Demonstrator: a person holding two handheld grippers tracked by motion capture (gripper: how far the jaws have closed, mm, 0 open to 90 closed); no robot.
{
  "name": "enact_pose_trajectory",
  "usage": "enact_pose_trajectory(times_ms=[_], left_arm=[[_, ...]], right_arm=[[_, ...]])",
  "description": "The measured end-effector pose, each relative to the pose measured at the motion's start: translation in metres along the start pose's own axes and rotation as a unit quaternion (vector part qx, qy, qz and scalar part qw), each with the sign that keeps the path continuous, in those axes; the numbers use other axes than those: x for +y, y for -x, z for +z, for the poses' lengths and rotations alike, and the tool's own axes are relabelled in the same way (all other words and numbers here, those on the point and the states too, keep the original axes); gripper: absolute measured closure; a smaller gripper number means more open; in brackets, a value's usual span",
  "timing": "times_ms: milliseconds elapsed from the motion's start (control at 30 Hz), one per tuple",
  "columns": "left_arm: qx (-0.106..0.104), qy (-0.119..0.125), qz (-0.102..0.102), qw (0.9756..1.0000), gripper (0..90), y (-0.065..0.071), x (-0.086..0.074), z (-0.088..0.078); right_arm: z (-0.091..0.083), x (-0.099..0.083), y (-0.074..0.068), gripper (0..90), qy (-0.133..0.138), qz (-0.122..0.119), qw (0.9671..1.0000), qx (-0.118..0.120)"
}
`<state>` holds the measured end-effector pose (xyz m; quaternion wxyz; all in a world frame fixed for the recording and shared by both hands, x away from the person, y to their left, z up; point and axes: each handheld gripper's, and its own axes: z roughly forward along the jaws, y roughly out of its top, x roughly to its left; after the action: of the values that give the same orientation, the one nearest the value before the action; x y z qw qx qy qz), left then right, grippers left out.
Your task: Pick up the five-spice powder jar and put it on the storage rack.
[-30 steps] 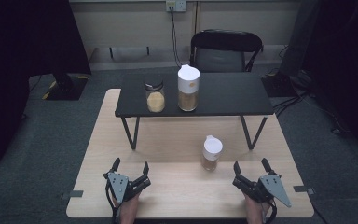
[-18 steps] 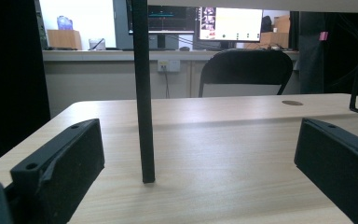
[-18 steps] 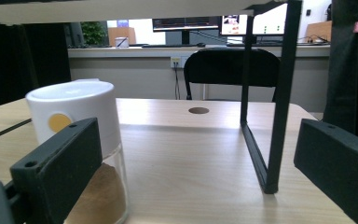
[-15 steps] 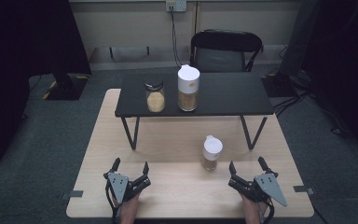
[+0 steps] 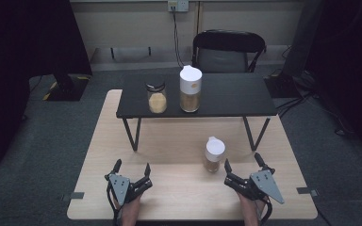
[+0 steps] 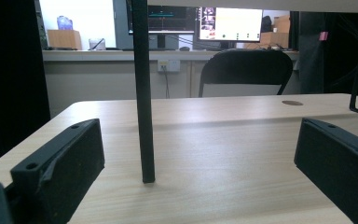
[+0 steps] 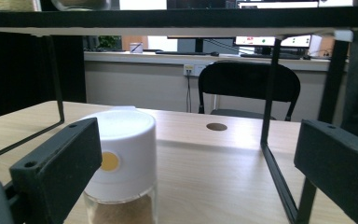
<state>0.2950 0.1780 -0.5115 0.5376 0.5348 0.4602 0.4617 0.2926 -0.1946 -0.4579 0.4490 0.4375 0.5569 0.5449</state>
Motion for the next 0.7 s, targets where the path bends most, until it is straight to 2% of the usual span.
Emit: enact_pose_trajectory(times_ms=[200,533,700], left_arm=[[0.000,0.000,0.000,1.0000,1.1,0.000,0.000,0.000],[0.000,0.000,0.000,1.0000,1.2,0.000,0.000,0.000],[0.000,0.000,0.000,1.0000,1.2,0.000,0.000,0.000]], right_arm=[[0.003,0.007,-0.005,0.0,0.003,-0.010,0.9999,0.010],[0.008,0.015,-0.012,0.0,0.007,-0.002,0.9996,0.026],[0.011,0.019,-0.019,0.8,0.004,-0.015,0.9993,0.033]])
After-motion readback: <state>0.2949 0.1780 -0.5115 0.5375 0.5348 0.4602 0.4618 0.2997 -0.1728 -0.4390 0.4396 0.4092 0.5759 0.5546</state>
